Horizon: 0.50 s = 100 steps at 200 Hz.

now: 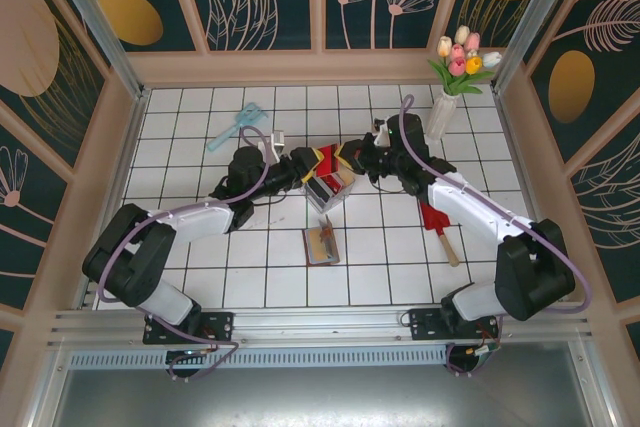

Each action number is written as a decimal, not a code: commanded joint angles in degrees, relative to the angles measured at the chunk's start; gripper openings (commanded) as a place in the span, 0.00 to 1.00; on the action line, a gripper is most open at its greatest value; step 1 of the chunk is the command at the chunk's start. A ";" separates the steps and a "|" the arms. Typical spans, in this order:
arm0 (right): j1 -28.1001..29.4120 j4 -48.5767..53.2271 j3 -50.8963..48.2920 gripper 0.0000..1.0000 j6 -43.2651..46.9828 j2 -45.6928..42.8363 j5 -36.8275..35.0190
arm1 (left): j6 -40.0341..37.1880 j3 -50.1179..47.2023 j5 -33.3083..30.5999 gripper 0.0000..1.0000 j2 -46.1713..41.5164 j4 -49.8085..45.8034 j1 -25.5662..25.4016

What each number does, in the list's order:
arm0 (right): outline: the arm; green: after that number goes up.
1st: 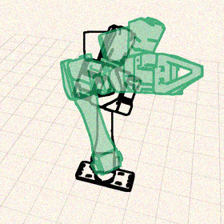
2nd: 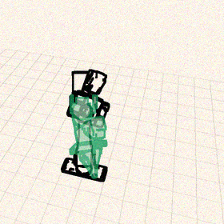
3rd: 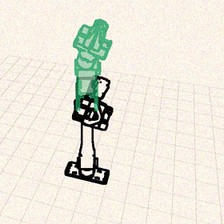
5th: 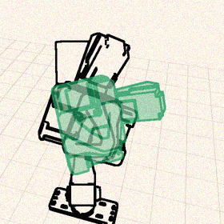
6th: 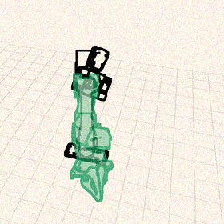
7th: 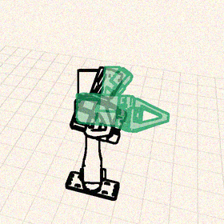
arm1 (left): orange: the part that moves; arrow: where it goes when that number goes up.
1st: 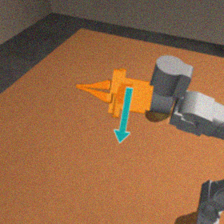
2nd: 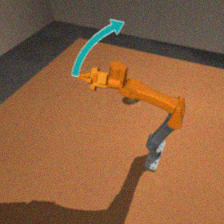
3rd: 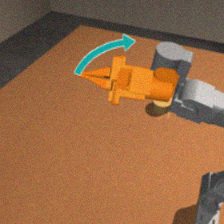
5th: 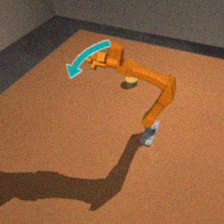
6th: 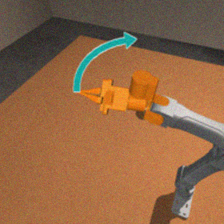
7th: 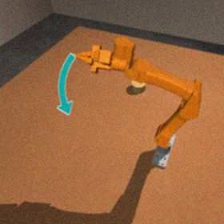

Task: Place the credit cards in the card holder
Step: Pass the credit card.

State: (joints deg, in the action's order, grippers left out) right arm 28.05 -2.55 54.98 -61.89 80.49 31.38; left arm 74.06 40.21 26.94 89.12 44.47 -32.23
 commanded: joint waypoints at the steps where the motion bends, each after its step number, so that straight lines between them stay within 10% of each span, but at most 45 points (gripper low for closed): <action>1: -0.79 -2.69 -0.75 0.00 0.97 -1.28 3.60 | 0.64 1.35 1.75 0.37 -0.07 4.64 0.32; 100: -2.21 -2.61 -1.46 0.02 3.16 -1.07 4.49 | 1.14 -0.96 0.10 0.00 -1.91 5.36 0.32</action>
State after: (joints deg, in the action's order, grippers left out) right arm 26.22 -3.70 53.67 -60.31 80.49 34.70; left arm 75.50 40.16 27.44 88.86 47.59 -32.18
